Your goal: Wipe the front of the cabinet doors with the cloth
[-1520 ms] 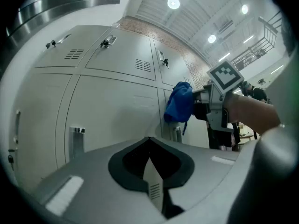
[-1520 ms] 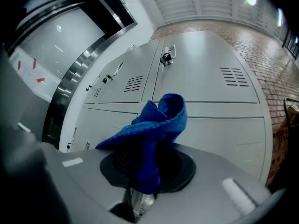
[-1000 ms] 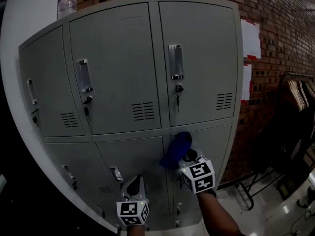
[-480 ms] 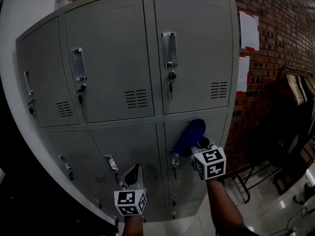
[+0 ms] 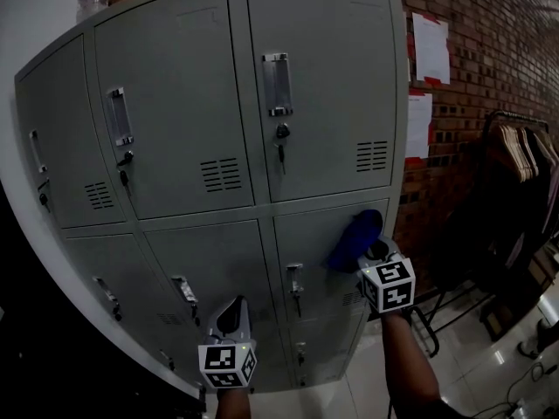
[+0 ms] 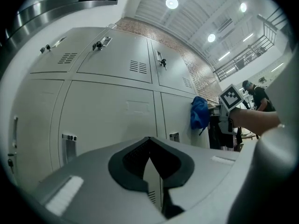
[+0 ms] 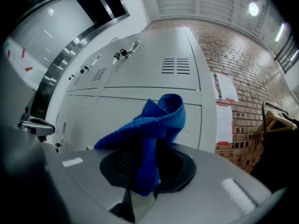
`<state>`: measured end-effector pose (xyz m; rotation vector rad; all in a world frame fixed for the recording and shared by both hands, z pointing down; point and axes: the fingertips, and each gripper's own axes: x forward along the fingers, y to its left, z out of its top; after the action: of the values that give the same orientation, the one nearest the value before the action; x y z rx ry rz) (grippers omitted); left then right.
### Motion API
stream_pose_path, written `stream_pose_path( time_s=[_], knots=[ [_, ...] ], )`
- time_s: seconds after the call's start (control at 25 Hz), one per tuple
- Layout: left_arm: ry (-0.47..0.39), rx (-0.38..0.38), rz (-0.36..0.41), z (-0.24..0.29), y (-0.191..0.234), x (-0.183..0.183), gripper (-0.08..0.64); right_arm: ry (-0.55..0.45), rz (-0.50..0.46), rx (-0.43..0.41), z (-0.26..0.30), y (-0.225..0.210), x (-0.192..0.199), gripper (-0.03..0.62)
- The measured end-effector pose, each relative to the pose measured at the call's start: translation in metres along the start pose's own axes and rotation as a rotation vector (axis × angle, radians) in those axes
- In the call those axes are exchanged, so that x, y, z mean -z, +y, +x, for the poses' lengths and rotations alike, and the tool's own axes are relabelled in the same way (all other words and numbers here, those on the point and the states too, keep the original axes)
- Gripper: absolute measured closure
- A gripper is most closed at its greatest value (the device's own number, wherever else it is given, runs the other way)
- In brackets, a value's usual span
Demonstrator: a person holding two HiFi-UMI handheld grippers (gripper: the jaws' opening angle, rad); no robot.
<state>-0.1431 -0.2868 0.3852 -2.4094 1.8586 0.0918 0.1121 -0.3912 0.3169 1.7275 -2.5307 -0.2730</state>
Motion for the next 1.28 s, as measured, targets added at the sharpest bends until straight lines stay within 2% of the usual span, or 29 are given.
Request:
stream_pose_path(
  time_s=[0.28, 0.44, 0.56, 0.76, 0.88, 1.28],
  knots=[
    [0.008, -0.018, -0.003, -0.004, 0.001, 0.007, 0.543, 0.028, 0.0, 0.086, -0.012, -0.047, 0.016, 0.512],
    [0.015, -0.02, -0.005, -0.005, 0.002, 0.011, 0.543, 0.024, -0.003, 0.122, -0.019, -0.048, 0.015, 0.511],
    [0.014, -0.017, -0.011, -0.004, 0.002, 0.012, 0.543, -0.014, -0.004, 0.08, -0.025, -0.016, 0.006, 0.512],
    [0.002, 0.007, -0.021, -0.003, -0.006, 0.011, 0.543, -0.018, -0.056, -0.069, -0.019, 0.066, 0.011, 0.512],
    [-0.003, 0.022, -0.015, -0.004, -0.01, 0.011, 0.543, -0.018, -0.083, -0.126, -0.008, 0.105, 0.011, 0.511],
    [-0.005, 0.017, -0.014, -0.01, 0.0, 0.012, 0.543, -0.051, -0.127, -0.196, 0.019, 0.154, -0.015, 0.512]
  ],
)
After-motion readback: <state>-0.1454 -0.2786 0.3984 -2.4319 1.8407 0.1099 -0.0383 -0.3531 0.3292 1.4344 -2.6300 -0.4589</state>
